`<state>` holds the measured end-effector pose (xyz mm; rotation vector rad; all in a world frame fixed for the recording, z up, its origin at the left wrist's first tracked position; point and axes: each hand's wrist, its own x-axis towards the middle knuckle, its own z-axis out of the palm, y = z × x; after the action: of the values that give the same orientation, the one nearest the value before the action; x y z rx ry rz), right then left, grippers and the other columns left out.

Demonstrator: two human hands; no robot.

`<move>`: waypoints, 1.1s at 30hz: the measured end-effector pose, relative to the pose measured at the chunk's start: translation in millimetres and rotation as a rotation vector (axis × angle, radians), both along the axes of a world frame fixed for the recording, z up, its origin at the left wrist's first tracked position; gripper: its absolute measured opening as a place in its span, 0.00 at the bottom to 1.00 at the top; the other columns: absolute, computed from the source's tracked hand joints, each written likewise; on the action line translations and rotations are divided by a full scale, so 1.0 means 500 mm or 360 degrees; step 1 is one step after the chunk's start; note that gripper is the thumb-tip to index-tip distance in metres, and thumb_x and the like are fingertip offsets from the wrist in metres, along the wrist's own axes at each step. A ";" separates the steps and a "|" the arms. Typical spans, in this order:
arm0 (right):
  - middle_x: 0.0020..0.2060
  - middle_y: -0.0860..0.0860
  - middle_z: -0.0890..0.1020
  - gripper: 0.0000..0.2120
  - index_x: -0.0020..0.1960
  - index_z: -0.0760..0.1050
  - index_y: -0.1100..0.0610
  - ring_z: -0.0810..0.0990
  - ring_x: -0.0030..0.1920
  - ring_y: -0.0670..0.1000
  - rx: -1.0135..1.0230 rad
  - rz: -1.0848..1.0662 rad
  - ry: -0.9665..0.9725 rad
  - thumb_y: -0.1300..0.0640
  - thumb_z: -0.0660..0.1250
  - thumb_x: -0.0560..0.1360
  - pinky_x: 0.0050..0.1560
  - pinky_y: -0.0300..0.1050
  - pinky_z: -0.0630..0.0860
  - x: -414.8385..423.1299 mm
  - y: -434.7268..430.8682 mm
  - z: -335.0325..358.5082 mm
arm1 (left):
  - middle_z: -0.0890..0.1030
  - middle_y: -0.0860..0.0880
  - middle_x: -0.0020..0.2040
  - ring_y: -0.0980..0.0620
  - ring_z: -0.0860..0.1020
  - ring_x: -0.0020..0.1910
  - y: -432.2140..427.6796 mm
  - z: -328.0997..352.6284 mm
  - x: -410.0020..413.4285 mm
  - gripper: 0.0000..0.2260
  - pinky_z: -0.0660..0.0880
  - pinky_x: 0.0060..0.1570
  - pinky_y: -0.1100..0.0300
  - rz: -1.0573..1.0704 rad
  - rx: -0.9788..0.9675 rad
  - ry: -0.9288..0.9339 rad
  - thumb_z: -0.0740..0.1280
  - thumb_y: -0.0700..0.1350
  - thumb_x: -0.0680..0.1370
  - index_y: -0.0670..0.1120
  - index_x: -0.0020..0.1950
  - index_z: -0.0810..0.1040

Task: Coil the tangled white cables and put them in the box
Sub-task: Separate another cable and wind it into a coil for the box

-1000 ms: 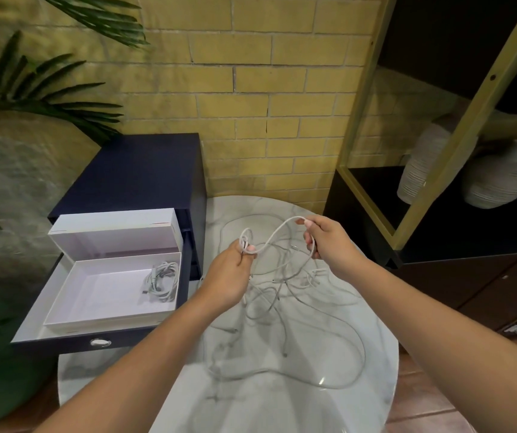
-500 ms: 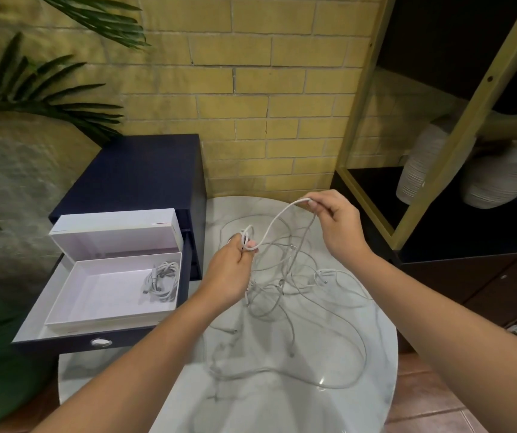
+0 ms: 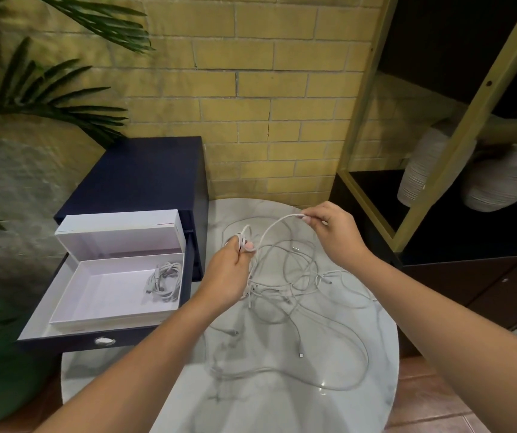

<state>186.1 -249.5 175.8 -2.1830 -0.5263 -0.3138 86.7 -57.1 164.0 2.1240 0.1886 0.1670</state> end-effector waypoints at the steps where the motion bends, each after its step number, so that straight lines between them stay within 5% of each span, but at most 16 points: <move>1: 0.46 0.50 0.79 0.09 0.55 0.81 0.58 0.76 0.47 0.46 0.0065 -0.0038 -0.0023 0.61 0.65 0.78 0.48 0.31 0.72 -0.002 -0.003 0.000 | 0.76 0.44 0.42 0.52 0.71 0.36 0.000 0.003 -0.002 0.17 0.65 0.29 0.70 0.0005 0.0005 0.0004 0.53 0.51 0.84 0.39 0.54 0.73; 6: 0.44 0.48 0.77 0.06 0.50 0.76 0.56 0.75 0.44 0.45 0.0152 -0.0191 -0.0051 0.60 0.60 0.80 0.43 0.36 0.71 0.002 -0.018 0.009 | 0.73 0.50 0.36 0.55 0.69 0.31 0.002 0.015 -0.004 0.11 0.66 0.26 0.71 0.0089 -0.0061 -0.0016 0.54 0.46 0.83 0.45 0.51 0.75; 11: 0.50 0.49 0.75 0.08 0.55 0.77 0.55 0.75 0.52 0.51 -0.0644 -0.0049 0.0270 0.57 0.60 0.81 0.50 0.43 0.71 0.003 -0.035 -0.012 | 0.69 0.49 0.32 0.54 0.66 0.30 -0.001 0.017 -0.003 0.16 0.65 0.26 0.69 0.0114 -0.0037 -0.0109 0.55 0.48 0.83 0.38 0.45 0.73; 15: 0.55 0.46 0.76 0.14 0.62 0.73 0.52 0.76 0.52 0.44 -0.0322 0.0352 0.0446 0.51 0.65 0.78 0.50 0.34 0.72 -0.059 0.006 0.010 | 0.70 0.49 0.32 0.54 0.65 0.29 -0.007 0.011 0.001 0.15 0.63 0.25 0.67 0.0103 0.0011 -0.0078 0.57 0.48 0.83 0.39 0.43 0.72; 19: 0.53 0.46 0.81 0.21 0.61 0.71 0.50 0.78 0.56 0.44 -0.0155 0.0691 0.0873 0.49 0.73 0.71 0.57 0.43 0.76 -0.111 0.058 0.019 | 0.76 0.51 0.41 0.56 0.73 0.37 -0.018 0.008 0.004 0.12 0.68 0.35 0.61 0.0052 0.0094 -0.0002 0.55 0.49 0.83 0.45 0.48 0.74; 22: 0.45 0.52 0.83 0.24 0.61 0.67 0.53 0.81 0.50 0.50 0.0108 0.0730 0.1092 0.55 0.74 0.71 0.59 0.50 0.75 -0.121 0.066 0.016 | 0.79 0.50 0.44 0.51 0.77 0.43 -0.015 0.007 0.003 0.13 0.74 0.43 0.54 0.0026 0.0092 0.0028 0.55 0.51 0.83 0.45 0.51 0.75; 25: 0.42 0.53 0.81 0.24 0.62 0.64 0.56 0.83 0.47 0.53 0.0323 0.0731 0.1197 0.58 0.73 0.72 0.61 0.51 0.75 -0.126 0.068 0.023 | 0.78 0.50 0.41 0.51 0.77 0.39 -0.006 0.001 0.000 0.12 0.73 0.38 0.56 -0.0063 0.0113 0.0016 0.55 0.52 0.83 0.46 0.48 0.73; 30: 0.42 0.52 0.77 0.23 0.60 0.65 0.56 0.78 0.32 0.47 0.0308 0.0576 0.1073 0.53 0.73 0.72 0.40 0.37 0.74 -0.131 0.084 0.047 | 0.78 0.50 0.38 0.50 0.77 0.35 -0.012 -0.006 -0.005 0.11 0.74 0.37 0.52 -0.0176 0.0128 -0.0047 0.55 0.52 0.83 0.56 0.41 0.68; 33: 0.41 0.51 0.75 0.22 0.59 0.66 0.53 0.74 0.34 0.45 0.0209 0.0459 0.0875 0.48 0.72 0.72 0.38 0.38 0.72 -0.128 0.090 0.054 | 0.75 0.52 0.36 0.51 0.75 0.34 -0.014 -0.002 -0.005 0.13 0.72 0.35 0.52 -0.0243 0.0183 -0.0076 0.52 0.50 0.84 0.51 0.44 0.73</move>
<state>122.0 -204.4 202.7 -1.9205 -0.4794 0.3887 84.1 -64.1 162.9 2.2364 -0.0120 0.1410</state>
